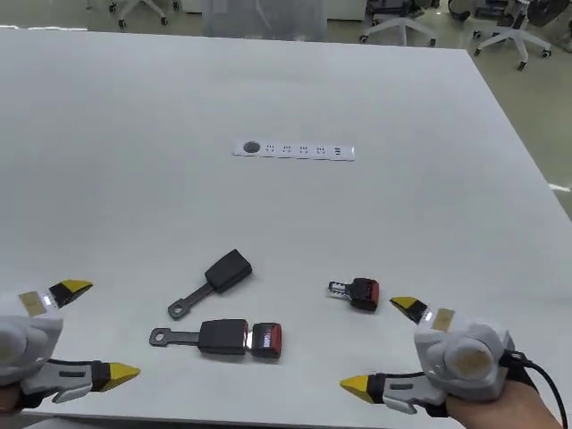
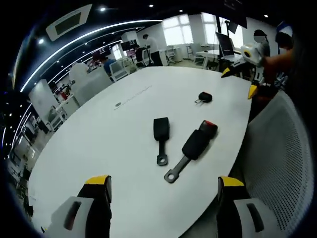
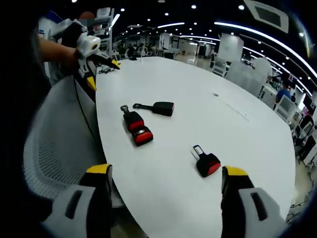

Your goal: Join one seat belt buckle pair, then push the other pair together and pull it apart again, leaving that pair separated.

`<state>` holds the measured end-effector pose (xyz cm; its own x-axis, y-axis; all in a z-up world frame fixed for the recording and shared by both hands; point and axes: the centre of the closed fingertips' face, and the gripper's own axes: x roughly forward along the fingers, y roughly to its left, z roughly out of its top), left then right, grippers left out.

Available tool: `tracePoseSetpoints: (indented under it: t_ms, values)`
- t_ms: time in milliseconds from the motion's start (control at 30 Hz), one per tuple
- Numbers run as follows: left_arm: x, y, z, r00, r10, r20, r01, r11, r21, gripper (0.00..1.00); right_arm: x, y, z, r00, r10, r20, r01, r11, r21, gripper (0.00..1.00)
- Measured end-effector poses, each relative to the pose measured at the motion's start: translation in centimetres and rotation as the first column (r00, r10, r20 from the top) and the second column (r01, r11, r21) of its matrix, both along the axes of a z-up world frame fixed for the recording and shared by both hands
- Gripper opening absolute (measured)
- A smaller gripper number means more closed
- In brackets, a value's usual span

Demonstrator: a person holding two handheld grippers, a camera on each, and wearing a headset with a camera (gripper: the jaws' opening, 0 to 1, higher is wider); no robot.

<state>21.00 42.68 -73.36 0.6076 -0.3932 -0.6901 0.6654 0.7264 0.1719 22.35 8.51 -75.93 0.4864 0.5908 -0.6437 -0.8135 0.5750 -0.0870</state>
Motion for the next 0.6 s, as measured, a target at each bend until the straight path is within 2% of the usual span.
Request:
tracePoseSetpoints:
  t_ms: [33, 67, 133, 167, 233, 400, 500, 600]
  values:
    - [0.0, 0.2, 0.0, 1.0, 0.012, 0.002, -0.012, 1.0, -0.004, 0.96, 0.2, -0.5, 0.2, 1.0, -0.026, 0.009, 0.026, 1.0, 0.012, 1.0]
    - [-0.3, 0.7, -0.1, 1.0, 0.03, 0.001, -0.03, 0.999, -0.009, 1.0, 0.2, -0.8, 0.3, 1.0, -0.025, 0.011, 0.025, 1.0, 0.008, 1.0]
    - [-0.7, 1.2, -0.4, 0.997, 0.071, -0.026, -0.071, 0.997, -0.021, 1.0, 0.3, -1.3, 0.4, 0.999, -0.051, 0.006, 0.051, 0.999, 0.016, 1.0]
    - [-0.7, 1.3, -0.4, 0.997, 0.075, -0.023, -0.075, 0.997, -0.021, 1.0, 0.3, -1.4, 0.4, 0.999, -0.054, 0.005, 0.054, 0.998, 0.015, 1.0]
    - [-0.9, 1.0, -0.2, 0.997, 0.074, -0.02, -0.075, 0.997, -0.025, 1.0, 0.2, -1.5, 0.3, 0.998, -0.055, 0.005, 0.055, 0.998, 0.006, 1.0]
    - [-0.5, 0.3, 0.9, 0.997, 0.077, 0.016, -0.077, 0.997, -0.03, 1.0, -0.2, -1.3, 0.5, 0.999, -0.051, 0.011, 0.051, 0.999, -0.005, 1.0]
    - [-0.6, -0.2, 0.5, 0.998, 0.06, 0.01, -0.06, 0.998, -0.03, 1.0, -0.2, -1.3, 1.1, 0.997, -0.067, 0.03, 0.066, 0.998, 0.017, 1.0]
    - [-0.7, -0.4, 0.5, 0.999, 0.046, 0.014, -0.045, 0.999, -0.022, 1.0, -0.6, -1.5, 0.8, 0.997, -0.074, 0.026, 0.074, 0.997, 0.016, 0.99]
